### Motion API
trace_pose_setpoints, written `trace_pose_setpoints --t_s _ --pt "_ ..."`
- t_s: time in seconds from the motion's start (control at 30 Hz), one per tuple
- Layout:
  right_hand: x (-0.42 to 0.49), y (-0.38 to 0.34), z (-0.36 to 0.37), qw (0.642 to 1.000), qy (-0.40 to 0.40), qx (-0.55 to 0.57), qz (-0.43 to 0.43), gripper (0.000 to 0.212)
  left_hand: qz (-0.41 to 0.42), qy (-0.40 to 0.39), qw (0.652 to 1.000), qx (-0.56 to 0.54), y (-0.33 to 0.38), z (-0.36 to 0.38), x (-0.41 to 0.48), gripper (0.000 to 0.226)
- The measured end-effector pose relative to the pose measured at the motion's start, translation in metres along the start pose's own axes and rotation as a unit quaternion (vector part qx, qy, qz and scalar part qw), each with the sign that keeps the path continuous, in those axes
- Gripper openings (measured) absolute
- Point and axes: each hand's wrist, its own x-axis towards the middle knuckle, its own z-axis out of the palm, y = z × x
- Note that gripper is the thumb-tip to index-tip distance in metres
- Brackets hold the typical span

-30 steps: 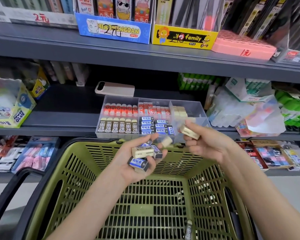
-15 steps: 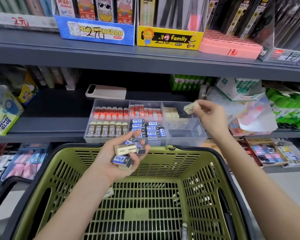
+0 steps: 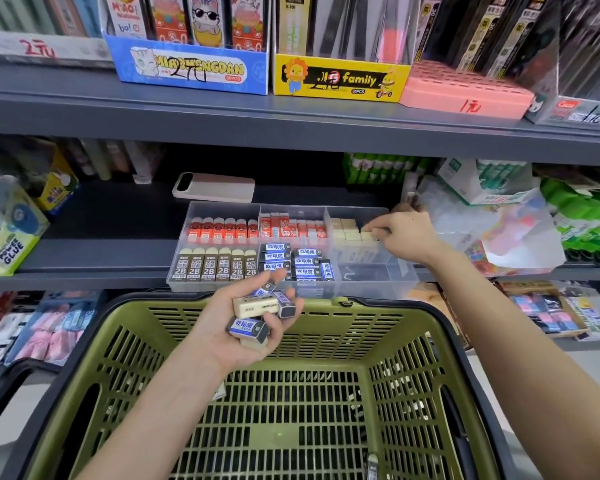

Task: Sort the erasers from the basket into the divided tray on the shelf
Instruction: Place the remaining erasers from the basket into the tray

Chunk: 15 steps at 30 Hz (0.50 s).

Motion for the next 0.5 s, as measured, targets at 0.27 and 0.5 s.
trace_pose_setpoints --t_s 0.27,0.5 --pt "-0.014 -0.006 0.003 0.996 0.085 -0.017 0.000 0.034 -0.009 -0.010 1.000 -0.003 -0.003 0.009 0.000 0.022" --pt "-0.087 -0.091 -0.028 0.934 0.129 0.286 -0.173 0.036 -0.038 -0.031 0.998 0.034 -0.006 0.016 0.001 0.030"
